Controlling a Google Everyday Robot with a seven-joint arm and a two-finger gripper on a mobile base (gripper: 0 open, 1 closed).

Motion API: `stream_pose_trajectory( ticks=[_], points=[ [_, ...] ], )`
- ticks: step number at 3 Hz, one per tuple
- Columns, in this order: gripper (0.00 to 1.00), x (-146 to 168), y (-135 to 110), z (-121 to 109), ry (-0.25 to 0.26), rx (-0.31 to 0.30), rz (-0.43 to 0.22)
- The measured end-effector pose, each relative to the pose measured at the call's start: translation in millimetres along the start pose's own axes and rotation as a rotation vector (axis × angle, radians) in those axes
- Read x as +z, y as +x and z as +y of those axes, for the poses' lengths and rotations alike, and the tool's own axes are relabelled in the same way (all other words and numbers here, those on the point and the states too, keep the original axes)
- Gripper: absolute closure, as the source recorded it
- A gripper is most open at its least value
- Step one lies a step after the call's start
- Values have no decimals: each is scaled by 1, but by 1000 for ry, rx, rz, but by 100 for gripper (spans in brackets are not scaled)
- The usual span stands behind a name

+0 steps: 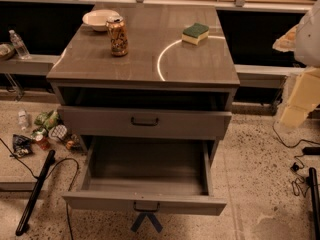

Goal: Place sponge into middle drawer

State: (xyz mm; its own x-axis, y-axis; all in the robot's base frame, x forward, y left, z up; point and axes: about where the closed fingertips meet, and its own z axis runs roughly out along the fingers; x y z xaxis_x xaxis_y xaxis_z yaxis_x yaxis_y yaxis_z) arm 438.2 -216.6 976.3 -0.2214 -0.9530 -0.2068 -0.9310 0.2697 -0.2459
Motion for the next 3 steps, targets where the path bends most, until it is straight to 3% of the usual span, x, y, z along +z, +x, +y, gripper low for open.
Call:
stream_pose_trajectory(
  ticks=[1,2,3],
  points=[
    [0,0,0,0,0,0,0],
    [0,4,-10,-20,30,69,-111],
    [0,38,-46,-88,82,154,-399]
  ],
)
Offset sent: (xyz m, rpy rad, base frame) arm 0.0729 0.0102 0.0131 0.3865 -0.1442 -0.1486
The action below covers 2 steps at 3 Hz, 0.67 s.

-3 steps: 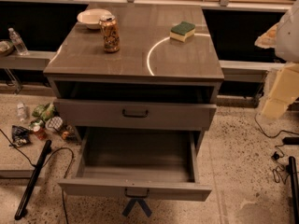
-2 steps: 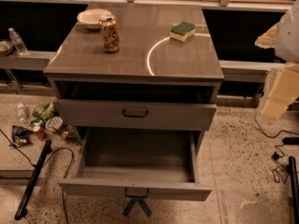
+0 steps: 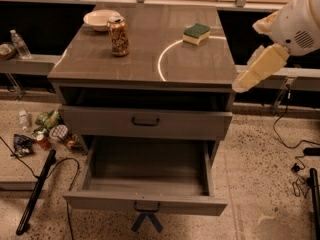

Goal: Place sponge into middle drawer

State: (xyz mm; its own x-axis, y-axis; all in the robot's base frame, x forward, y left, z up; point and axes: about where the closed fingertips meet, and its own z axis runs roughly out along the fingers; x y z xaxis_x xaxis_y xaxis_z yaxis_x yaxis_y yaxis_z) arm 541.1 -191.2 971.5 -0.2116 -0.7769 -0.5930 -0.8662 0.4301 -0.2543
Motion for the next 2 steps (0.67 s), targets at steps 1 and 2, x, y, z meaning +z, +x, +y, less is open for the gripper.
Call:
stream_pose_trajectory(
  ticks=[1,2],
  points=[
    [0,35,-12,-47,62,37,-198],
    [0,41,-17,-66,121,52,-234]
  ],
)
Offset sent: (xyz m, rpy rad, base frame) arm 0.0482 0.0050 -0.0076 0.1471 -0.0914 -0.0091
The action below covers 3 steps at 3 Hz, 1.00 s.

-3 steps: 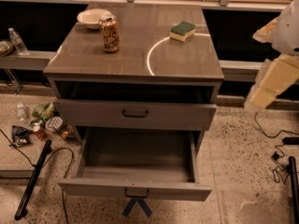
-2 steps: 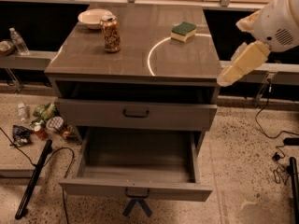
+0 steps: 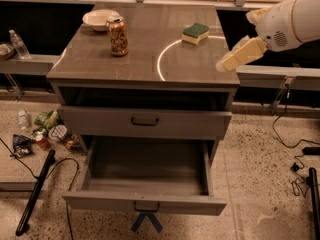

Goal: Place sponge into middle drawer

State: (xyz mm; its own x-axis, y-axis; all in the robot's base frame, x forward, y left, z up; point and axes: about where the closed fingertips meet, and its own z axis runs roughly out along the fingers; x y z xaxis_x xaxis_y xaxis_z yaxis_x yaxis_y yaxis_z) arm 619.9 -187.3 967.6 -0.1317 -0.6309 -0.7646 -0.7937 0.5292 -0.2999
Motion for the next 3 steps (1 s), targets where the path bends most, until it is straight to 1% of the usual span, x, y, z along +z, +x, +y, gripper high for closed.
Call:
stream_pose_trajectory(
  ticks=[1,2,3],
  points=[
    [0,2,-1,4,-6,2,6],
    [0,27,-2,-22,96,92,-44],
    [0,55,-5,-75,217,178,-135]
  ],
)
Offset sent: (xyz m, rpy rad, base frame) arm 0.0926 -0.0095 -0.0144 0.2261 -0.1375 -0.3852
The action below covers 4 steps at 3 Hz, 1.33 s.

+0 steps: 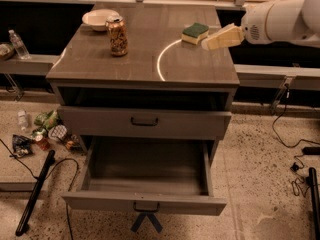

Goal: Place sponge into middle drawer

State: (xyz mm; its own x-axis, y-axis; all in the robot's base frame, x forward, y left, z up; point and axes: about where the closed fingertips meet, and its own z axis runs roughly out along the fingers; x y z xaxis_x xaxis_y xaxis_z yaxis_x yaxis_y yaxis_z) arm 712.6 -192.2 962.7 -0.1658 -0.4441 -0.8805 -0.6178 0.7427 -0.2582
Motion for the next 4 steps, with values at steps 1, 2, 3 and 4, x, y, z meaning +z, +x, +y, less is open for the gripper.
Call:
stream_pose_trajectory(
  ticks=[1,2,3,4],
  points=[
    [0,46,-6,-37,88,95,-83],
    [0,94,4,-60,141,173,-105],
    [0,155,15,-65,195,258,-54],
    [0,184,25,-63,217,313,-15]
  ],
)
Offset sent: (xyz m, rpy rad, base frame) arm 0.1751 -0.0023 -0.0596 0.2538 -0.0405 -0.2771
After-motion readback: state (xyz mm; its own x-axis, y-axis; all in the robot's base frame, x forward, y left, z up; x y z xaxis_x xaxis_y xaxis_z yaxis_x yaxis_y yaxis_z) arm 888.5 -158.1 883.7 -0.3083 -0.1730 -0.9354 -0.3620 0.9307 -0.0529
